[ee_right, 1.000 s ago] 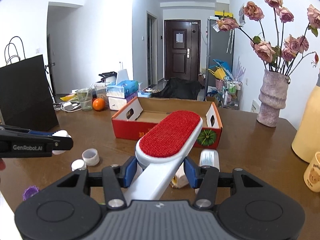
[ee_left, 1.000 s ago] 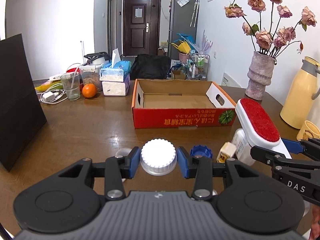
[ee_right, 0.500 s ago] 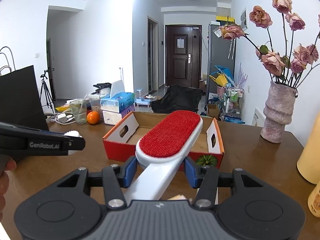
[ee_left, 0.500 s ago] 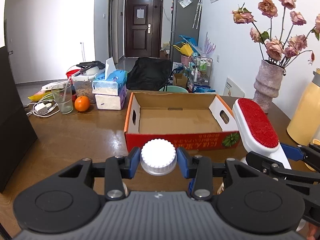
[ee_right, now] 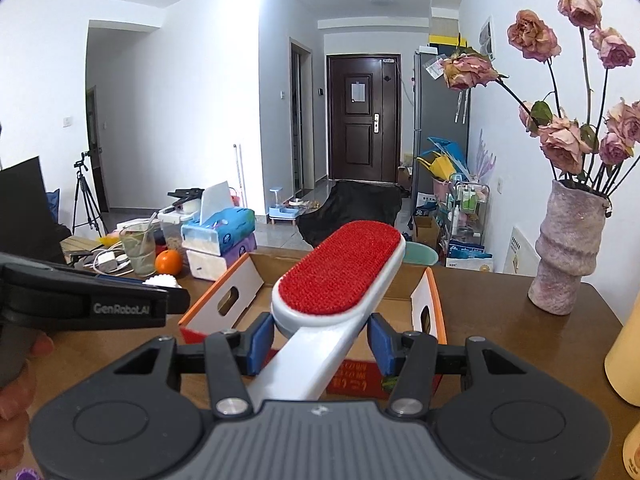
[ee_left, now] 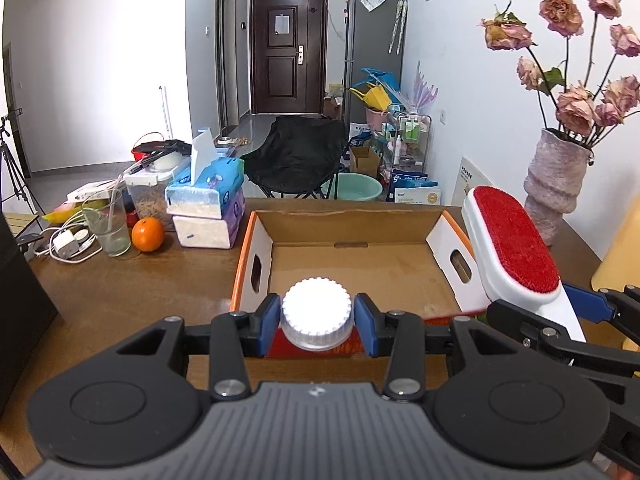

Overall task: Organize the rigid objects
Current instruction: 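Carry the white cap and lint brush with both tools over the red box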

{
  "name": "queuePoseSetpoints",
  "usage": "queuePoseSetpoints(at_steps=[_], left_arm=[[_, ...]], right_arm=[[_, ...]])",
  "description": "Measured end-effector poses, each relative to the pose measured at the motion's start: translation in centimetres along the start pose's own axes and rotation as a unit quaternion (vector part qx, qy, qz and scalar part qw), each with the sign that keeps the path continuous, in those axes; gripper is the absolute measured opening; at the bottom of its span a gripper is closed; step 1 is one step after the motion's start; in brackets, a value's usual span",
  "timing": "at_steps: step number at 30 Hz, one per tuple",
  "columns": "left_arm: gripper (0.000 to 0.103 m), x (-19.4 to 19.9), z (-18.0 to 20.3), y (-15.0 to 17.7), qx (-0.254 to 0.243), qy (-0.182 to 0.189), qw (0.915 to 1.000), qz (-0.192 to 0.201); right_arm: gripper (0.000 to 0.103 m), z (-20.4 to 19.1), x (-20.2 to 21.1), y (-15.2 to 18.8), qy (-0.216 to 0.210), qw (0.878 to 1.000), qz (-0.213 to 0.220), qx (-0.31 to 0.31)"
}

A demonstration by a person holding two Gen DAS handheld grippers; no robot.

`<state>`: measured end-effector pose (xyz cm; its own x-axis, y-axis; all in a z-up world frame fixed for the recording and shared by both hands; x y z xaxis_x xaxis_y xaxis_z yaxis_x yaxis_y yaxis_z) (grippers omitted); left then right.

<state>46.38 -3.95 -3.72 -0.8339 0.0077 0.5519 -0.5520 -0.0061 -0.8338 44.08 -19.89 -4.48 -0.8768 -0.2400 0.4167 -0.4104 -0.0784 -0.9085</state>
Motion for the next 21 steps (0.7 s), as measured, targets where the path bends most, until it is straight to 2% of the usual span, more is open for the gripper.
queuePoseSetpoints(at_steps=[14, 21], left_arm=[[0.042, -6.7, 0.0, -3.6, 0.006, -0.024, 0.9995, -0.018], [0.042, -11.7, -0.2, -4.5, 0.006, -0.042, 0.9980, -0.046]], right_arm=[[0.051, 2.6, -7.0, -2.3, 0.000, 1.000, -0.017, -0.017], [0.051, 4.0, -11.4, -2.6, -0.002, 0.999, -0.038, -0.028]])
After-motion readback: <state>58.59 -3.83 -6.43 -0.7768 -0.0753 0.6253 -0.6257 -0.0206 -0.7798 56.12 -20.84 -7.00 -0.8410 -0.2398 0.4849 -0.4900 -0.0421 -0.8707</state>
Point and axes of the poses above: each gripper's, at about its wrist camera, not at the fingertips, and x roughly against the way its jaws point, z to its right, y to its underside, the point moved 6 cm from there along -x, roughly the way its jaws point, and after that the axes turned 2 degrees about z, right-handed, at the moved point
